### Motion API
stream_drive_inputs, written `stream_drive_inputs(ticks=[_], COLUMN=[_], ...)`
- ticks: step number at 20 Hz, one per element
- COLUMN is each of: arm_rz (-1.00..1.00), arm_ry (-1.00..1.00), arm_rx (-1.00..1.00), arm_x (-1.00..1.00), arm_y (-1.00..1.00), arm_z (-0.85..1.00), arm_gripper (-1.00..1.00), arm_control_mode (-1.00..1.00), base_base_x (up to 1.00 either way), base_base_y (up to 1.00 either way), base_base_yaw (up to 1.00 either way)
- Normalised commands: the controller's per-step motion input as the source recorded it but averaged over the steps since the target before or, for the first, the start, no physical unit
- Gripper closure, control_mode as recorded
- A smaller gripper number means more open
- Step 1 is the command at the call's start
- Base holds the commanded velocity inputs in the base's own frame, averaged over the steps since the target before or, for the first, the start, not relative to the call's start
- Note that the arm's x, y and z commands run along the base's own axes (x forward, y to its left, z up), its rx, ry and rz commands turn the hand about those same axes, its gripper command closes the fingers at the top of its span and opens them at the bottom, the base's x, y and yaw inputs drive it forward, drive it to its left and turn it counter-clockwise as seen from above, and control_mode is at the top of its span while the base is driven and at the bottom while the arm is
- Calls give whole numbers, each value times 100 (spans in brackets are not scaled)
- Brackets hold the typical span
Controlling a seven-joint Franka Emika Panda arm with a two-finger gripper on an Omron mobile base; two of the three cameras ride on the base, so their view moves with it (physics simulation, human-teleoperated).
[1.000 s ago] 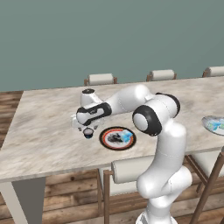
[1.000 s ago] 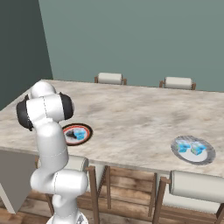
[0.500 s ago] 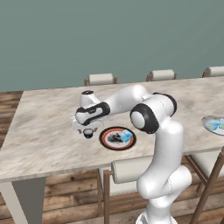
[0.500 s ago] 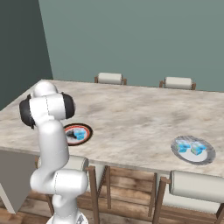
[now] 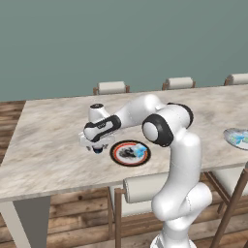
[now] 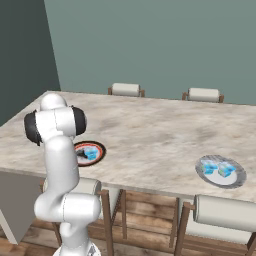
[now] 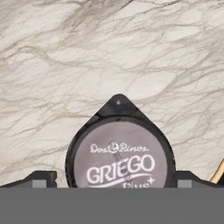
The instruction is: Place two yogurt containers on each plate.
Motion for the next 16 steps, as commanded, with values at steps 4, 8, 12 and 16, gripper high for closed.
stream_drive_inputs(ticks=[4, 8, 12, 16], arm_rz=[0, 0, 0, 0], arm_ry=[0, 0, 0, 0], arm_rx=[0, 0, 0, 0], arm_x=[8, 11, 8, 0], arm_y=[0, 0, 0, 0], arm_z=[-1, -11, -11, -1], arm_gripper=[-100, -100, -100, -100], arm_control_mode=[-100, -100, -100, -100], base_base_x=[0, 0, 0, 0], base_base_y=[0, 0, 0, 0], base_base_yaw=[0, 0, 0, 0])
